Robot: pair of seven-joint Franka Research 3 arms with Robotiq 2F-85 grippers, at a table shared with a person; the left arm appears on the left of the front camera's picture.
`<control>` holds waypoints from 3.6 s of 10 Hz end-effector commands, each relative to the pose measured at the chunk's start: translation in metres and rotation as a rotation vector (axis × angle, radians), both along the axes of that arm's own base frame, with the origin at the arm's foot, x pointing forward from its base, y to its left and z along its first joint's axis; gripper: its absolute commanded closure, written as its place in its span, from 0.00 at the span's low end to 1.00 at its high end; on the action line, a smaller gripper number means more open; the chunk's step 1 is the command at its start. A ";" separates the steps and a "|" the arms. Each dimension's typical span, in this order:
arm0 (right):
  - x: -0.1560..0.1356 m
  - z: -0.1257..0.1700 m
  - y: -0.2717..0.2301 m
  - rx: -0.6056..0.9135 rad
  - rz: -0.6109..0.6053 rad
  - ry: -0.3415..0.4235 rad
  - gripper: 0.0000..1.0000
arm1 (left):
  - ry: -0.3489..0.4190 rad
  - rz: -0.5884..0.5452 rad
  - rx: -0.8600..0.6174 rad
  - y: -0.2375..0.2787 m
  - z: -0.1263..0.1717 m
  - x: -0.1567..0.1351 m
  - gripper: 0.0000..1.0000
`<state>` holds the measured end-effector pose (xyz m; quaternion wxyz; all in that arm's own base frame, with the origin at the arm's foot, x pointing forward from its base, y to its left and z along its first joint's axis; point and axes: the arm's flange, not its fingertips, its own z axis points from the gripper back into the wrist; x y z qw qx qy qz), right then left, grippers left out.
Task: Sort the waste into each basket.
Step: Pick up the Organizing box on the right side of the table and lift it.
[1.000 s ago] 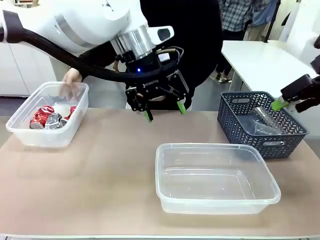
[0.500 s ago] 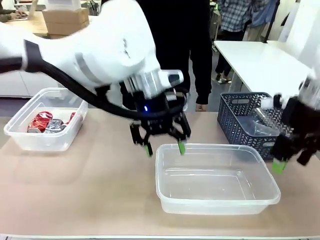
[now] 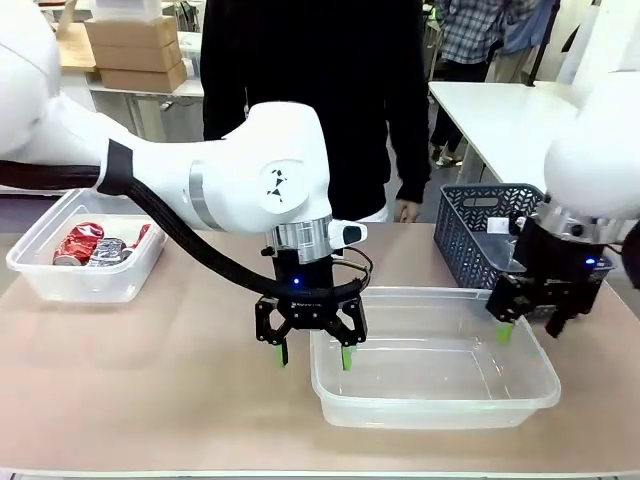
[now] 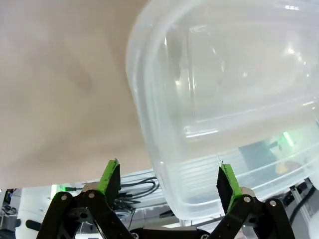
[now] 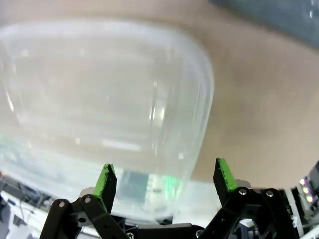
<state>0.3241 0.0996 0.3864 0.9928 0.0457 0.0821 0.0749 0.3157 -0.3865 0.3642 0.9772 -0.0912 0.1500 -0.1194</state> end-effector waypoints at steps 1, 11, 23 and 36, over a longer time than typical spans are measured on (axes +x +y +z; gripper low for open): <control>-0.092 -0.120 -0.023 -0.023 -0.048 -0.040 0.00 | -0.050 0.013 0.006 -0.005 0.011 0.003 0.00; -0.103 -0.059 -0.038 -0.002 0.008 -0.076 1.00 | -0.143 0.075 0.047 -0.003 0.008 0.011 1.00; -0.070 0.097 -0.020 -0.036 -0.113 -0.179 1.00 | -0.257 0.179 0.111 0.047 0.153 0.013 1.00; 0.047 0.070 0.158 -0.010 -0.118 -0.136 1.00 | -0.224 0.348 -0.009 0.200 0.106 0.107 1.00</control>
